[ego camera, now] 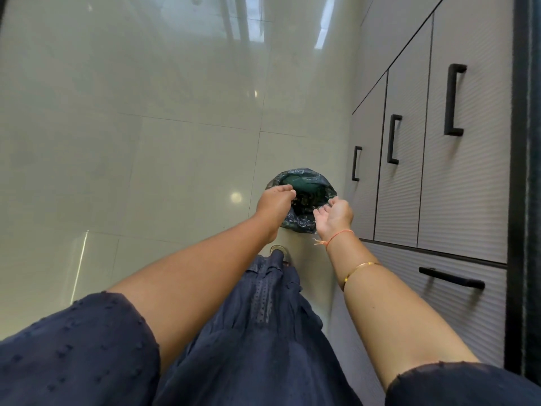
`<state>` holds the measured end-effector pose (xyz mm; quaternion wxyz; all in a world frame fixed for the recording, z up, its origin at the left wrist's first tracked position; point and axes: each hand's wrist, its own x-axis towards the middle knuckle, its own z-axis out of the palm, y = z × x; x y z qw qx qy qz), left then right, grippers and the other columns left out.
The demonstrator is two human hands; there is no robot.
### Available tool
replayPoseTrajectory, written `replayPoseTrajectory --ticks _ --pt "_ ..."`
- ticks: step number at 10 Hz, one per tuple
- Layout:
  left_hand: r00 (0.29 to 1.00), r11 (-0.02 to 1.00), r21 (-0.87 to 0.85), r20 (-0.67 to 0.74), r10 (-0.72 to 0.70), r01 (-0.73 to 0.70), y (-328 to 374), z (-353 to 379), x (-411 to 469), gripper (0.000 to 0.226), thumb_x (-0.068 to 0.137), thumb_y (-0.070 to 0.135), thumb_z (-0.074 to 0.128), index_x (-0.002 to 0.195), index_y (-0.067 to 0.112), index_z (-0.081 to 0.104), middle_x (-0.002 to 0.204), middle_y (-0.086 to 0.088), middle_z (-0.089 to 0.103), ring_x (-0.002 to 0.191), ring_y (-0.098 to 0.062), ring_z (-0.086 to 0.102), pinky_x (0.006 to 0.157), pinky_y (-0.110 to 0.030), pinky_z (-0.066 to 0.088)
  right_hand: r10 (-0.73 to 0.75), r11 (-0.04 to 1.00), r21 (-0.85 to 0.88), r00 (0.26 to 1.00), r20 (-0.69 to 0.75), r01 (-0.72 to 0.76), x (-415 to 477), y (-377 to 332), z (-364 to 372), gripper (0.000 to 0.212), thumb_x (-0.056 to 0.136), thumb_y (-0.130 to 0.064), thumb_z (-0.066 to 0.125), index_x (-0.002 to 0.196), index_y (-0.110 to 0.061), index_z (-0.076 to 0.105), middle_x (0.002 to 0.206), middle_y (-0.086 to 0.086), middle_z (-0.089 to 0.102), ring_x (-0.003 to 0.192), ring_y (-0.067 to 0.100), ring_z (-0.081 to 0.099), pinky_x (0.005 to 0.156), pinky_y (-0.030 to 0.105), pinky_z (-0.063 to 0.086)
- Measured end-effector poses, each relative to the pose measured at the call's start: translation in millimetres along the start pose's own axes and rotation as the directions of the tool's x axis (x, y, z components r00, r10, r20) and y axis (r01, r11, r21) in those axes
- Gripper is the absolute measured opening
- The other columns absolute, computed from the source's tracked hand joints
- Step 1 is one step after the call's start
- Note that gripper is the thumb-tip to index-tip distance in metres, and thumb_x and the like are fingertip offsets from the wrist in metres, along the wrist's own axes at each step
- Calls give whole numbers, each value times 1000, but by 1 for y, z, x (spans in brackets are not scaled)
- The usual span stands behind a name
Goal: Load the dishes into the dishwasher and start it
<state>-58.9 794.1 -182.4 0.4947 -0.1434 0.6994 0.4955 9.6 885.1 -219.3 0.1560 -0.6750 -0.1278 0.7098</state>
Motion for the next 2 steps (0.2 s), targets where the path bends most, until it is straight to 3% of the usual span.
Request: replayPoseTrajectory --ticks 1,2 --pt "1000 1000 23 -14 20 -19 6 -7 -12 31 93 12 51 123 11 58 118 -5 60 103 -15 54 89 -26 44 -49 985 -164 999 -9 47 -17 3 6 46 98 -16 31 139 6 33 147 23 33 135 34 34 109 39 32" --pt "997 999 13 -62 42 -41 10 -21 -27 29 94 14 49 121 11 58 117 -5 60 108 -19 54 93 -29 45 -66 957 -282 998 6 65 -50 9 16 43 98 -16 32 136 4 40 141 22 43 129 35 43 103 39 39"
